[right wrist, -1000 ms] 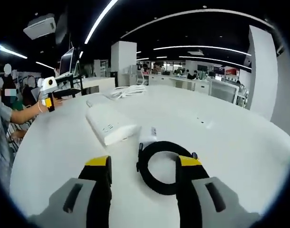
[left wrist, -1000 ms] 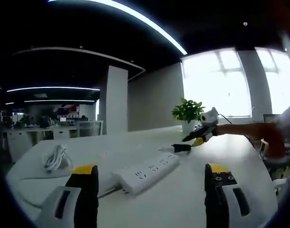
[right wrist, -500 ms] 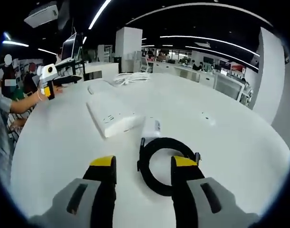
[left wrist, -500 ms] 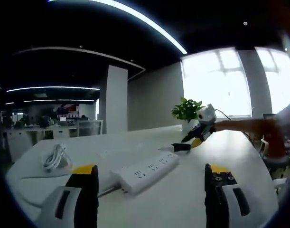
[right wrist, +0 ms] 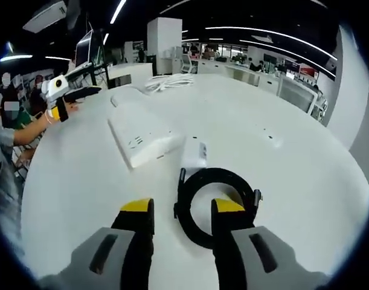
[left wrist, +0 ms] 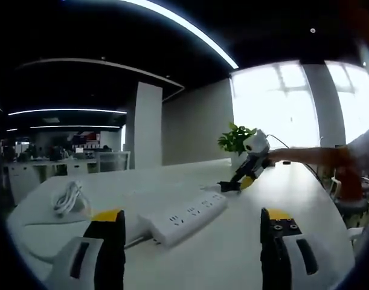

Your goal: Straighten the power strip on the desk, plug the charger into it

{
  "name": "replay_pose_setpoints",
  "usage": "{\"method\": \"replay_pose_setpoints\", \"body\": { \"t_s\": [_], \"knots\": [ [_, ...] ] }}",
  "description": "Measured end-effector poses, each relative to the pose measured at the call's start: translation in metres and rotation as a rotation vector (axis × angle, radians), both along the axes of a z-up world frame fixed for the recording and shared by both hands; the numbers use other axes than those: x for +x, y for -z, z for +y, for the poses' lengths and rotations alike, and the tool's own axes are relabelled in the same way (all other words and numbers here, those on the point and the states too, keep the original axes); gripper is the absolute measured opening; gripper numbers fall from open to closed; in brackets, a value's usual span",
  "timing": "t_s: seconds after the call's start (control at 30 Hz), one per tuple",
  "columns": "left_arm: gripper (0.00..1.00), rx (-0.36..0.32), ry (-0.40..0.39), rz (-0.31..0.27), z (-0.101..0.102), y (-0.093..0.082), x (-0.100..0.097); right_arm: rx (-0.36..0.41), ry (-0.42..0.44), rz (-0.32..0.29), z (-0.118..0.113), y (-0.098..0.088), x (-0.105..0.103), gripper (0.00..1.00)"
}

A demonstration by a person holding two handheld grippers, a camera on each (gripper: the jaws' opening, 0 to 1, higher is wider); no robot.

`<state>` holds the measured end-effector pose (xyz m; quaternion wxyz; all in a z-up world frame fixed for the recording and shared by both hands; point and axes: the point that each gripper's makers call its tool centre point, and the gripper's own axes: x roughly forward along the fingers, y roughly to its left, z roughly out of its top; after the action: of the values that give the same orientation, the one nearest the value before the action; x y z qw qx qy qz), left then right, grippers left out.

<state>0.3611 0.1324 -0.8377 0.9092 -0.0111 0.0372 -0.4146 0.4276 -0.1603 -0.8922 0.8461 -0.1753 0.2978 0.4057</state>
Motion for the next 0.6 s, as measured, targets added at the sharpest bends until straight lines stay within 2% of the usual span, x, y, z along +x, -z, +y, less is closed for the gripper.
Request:
{"method": "replay_pose_setpoints", "body": {
  "t_s": [0.27,0.6],
  "knots": [
    [0.95,-0.001,-0.001,0.004,0.0,0.001,0.0,-0.068,0.0,0.043,-0.001,0.009,0.004,0.32],
    [0.95,0.0,-0.001,0.01,0.001,0.003,0.0,-0.137,-0.019,0.091,0.005,0.016,-0.001,0.29]
  ]
}}
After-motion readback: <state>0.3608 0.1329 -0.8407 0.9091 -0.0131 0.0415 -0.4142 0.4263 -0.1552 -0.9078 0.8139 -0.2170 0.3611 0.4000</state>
